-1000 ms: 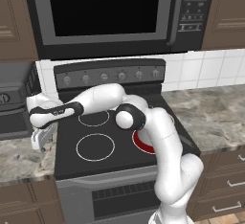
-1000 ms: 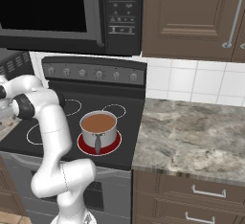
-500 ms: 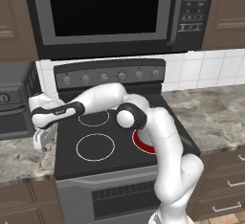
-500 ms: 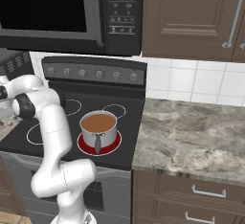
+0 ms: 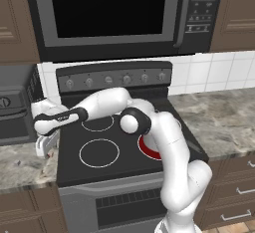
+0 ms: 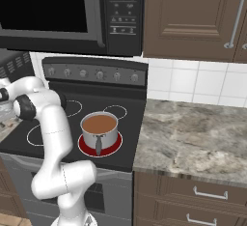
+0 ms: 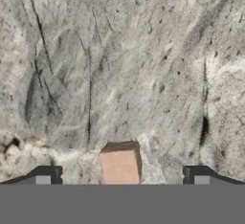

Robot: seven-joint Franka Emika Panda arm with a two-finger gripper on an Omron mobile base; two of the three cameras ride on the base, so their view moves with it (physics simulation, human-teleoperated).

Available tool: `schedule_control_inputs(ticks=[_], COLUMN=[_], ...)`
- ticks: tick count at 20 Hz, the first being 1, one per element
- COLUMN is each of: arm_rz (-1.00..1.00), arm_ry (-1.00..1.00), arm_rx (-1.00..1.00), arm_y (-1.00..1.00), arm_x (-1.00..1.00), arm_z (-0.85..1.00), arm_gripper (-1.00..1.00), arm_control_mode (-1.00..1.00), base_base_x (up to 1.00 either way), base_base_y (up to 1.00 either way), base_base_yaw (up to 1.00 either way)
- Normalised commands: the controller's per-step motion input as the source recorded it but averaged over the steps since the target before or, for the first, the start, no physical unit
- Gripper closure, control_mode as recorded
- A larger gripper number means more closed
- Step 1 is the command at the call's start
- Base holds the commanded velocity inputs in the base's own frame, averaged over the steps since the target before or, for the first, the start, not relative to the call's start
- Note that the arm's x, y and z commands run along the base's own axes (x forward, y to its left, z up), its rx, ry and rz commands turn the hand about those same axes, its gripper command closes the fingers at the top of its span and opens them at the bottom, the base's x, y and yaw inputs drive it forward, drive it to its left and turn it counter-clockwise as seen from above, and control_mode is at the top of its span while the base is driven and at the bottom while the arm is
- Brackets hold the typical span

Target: Pick up the sugar cube(s) and place them in the saucepan with hot chocolate.

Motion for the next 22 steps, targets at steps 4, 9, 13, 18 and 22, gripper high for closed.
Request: schedule_control_inputs(ticks=[4, 9, 13, 18, 22], arm_rz=[0.0, 0.0, 0.0, 0.0, 0.0], arm_ry=[0.0, 0.0, 0.0, 0.0, -0.05], arm_rx=[0.0, 0.0, 0.0, 0.0, 0.0], arm_y=[0.01, 0.03, 0.08, 0.11, 0.02], arm_x=[0.01, 0.0, 0.04, 0.06, 0.0], arm_z=[-0.12, -0.06, -0.11, -0.19, -0.29], arm_gripper=[-1.0, -1.0, -1.0, -1.0, -1.0], arm_control_mode=[-1.0, -1.0, -1.0, -1.0, -1.0], base_base_x=[0.0, 0.0, 0.0, 0.0, 0.0], base_base_y=[0.0, 0.0, 0.0, 0.0, 0.0], base_base_yaw=[0.0, 0.0, 0.0, 0.0, 0.0])
